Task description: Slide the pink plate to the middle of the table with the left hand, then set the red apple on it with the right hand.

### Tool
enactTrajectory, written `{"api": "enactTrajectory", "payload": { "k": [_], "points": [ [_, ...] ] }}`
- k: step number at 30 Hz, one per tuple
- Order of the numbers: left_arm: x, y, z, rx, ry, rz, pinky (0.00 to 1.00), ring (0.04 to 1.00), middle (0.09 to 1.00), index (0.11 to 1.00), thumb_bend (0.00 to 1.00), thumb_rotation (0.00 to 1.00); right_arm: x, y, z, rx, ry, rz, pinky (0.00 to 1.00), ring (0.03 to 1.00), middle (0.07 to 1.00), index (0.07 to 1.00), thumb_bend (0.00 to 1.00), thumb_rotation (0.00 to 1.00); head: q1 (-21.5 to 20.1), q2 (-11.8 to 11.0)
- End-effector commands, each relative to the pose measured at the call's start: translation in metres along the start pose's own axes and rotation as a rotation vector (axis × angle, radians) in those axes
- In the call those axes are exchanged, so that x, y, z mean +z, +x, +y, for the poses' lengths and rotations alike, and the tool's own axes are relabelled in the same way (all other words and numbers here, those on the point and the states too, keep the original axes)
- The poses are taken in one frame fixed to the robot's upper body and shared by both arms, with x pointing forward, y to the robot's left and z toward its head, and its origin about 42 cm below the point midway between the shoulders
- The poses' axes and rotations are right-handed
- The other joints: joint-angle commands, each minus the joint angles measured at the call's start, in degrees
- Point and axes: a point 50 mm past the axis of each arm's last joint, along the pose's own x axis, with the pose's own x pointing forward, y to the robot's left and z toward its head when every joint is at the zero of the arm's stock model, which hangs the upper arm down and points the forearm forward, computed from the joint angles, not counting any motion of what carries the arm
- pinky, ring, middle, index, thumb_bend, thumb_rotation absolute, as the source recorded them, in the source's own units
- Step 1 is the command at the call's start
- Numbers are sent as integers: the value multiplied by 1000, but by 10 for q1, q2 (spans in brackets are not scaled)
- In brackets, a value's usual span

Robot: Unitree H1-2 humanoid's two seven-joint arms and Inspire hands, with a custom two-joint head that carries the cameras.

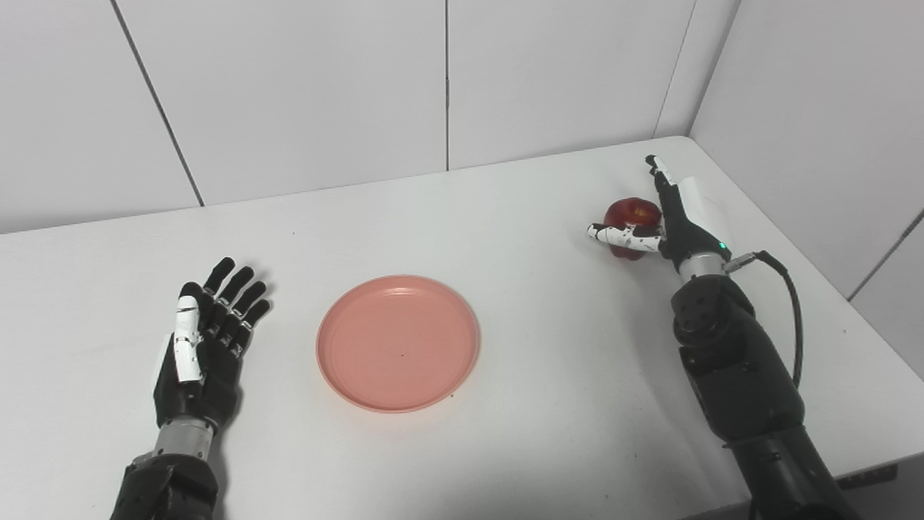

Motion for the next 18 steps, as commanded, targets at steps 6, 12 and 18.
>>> {"api": "enactTrajectory", "payload": {
  "k": [6,12,18],
  "points": [
    [-5,-4,1,12,-11,42,878,861,878,865,412,1000,12,18,-20,-78,-7,-73,730,849,897,916,1000,369,1,1],
    [-4,-4,1,19,-24,44,877,858,879,869,410,1000,9,23,-22,-60,-9,-55,732,852,900,909,1000,356,1,2],
    [-3,-5,0,12,-23,45,883,861,881,872,412,1000,8,26,-24,-44,-6,-51,745,857,896,896,1000,328,2,2]
  ]
}}
